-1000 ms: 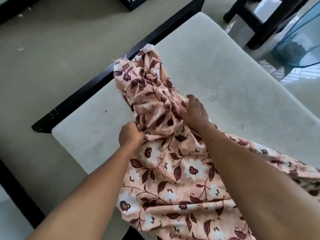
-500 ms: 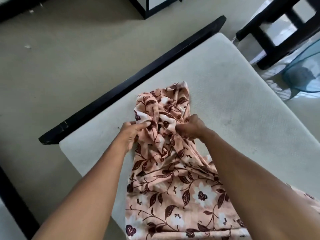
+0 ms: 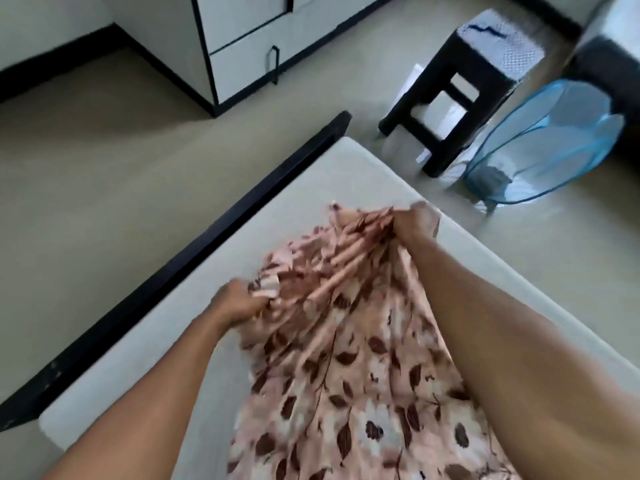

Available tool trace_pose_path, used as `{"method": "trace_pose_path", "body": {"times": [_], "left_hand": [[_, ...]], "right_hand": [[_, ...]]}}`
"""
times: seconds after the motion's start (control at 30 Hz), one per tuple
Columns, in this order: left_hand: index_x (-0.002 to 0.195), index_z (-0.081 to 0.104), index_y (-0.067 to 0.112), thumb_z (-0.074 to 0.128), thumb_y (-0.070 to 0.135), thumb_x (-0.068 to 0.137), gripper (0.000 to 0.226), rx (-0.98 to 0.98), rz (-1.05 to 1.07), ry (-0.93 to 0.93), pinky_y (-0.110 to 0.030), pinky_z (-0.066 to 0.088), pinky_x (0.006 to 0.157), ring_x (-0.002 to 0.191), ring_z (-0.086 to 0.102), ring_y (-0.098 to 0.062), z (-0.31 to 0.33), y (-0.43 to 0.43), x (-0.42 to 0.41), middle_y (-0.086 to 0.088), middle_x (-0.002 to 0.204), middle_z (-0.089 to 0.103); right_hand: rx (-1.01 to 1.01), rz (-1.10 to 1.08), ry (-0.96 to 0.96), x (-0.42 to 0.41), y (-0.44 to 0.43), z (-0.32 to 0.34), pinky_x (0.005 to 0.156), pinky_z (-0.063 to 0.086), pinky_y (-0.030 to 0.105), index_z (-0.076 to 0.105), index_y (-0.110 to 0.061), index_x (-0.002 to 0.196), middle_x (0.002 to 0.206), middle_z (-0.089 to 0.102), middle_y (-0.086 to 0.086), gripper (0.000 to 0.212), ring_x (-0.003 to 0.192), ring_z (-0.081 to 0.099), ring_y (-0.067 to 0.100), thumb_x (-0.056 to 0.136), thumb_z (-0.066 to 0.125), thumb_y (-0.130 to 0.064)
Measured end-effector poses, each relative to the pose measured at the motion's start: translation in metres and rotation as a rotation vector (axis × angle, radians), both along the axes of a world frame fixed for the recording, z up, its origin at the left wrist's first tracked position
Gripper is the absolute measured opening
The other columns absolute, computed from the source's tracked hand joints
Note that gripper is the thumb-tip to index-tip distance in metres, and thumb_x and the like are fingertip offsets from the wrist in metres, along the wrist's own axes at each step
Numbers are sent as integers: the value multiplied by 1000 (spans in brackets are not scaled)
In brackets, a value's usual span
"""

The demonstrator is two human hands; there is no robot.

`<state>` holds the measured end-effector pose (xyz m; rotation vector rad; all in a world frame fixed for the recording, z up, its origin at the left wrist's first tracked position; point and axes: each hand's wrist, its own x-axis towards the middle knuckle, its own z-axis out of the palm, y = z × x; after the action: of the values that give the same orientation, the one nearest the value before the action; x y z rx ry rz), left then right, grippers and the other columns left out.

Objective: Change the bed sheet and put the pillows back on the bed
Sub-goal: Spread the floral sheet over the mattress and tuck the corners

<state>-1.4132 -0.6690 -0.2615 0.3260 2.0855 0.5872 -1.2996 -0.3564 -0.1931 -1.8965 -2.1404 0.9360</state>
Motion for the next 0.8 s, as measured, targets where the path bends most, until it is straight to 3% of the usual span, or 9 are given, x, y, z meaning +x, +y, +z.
{"method": "trace_pose_path", "body": {"times": [0.1, 0.2, 0.3, 0.37, 0.43, 0.5, 0.6, 0.73, 0.8], "left_hand": [[90, 74, 18, 60, 59, 88, 43, 434, 534, 25, -37, 59, 84, 90, 72, -21, 9, 30, -13, 0, 92, 76], [103, 72, 20, 59, 43, 99, 26, 656, 803, -146, -36, 61, 79, 88, 74, -14, 5, 42, -24, 3, 98, 77], [99, 68, 23, 61, 54, 94, 32, 555, 885, -121, -42, 60, 73, 87, 74, -25, -14, 32, -22, 2, 93, 78], [93, 63, 20, 64, 56, 88, 36, 433, 989, -11, -46, 57, 79, 95, 72, -34, -22, 18, -22, -6, 100, 76], [89, 57, 19, 69, 44, 88, 27, 413, 1138, -10, -43, 59, 71, 85, 72, -27, -28, 0, -30, -8, 99, 71], [94, 66, 15, 75, 39, 87, 27, 552, 1224, -183, -32, 58, 56, 69, 70, -18, -30, -19, -42, -9, 95, 71], [129, 66, 11, 72, 36, 83, 53, 705, 1225, -285, -34, 57, 67, 86, 69, -24, -34, -41, -46, -10, 111, 71], [111, 61, 29, 70, 47, 76, 40, 420, 969, 41, -39, 52, 76, 85, 61, -19, -39, -67, 4, -2, 104, 66], [110, 56, 26, 71, 41, 86, 32, 278, 780, 132, -35, 45, 85, 95, 58, -21, -34, -82, 49, -1, 108, 64]], "right_hand": [[244, 65, 260, -18, 12, 32, 95, 42, 25, 60, -24, 127, 123, 67, 5, 40, 117, 61, 26, 96, 40, -39], [93, 279, 124, -18, 6, 8, 115, 30, 33, 10, -26, 164, 160, 37, 8, 70, 139, 43, 28, 106, 42, -48], [-216, 409, -59, 4, -7, -60, 95, 50, 47, 12, -40, 162, 153, 45, 13, 99, 116, 54, 21, 83, 48, -88], [-118, 465, -128, 24, -51, -76, 114, 40, 47, 11, -32, 162, 162, 34, 12, 87, 140, 44, 27, 95, 66, -43], [30, 484, -73, 50, -107, -72, 112, 45, 42, 28, -20, 158, 153, 43, 10, 73, 133, 49, 26, 95, 64, -19], [128, 566, -24, 75, -154, -81, 88, 53, 33, 52, -17, 136, 128, 56, 5, 41, 100, 57, 18, 96, 61, -19], [203, 680, -4, 103, -209, -95, 64, 43, 27, 63, -20, 107, 106, 53, -1, 18, 78, 54, 14, 93, 56, -29], [31, 766, -134, 142, -275, -116, 78, 50, 36, 67, -31, 95, 139, 47, 0, 23, 90, 61, 22, 79, 65, -47], [-28, 747, -269, 151, -293, -122, 73, 52, 36, 69, -30, 104, 155, 34, 2, 26, 88, 65, 26, 78, 67, -32]]}}
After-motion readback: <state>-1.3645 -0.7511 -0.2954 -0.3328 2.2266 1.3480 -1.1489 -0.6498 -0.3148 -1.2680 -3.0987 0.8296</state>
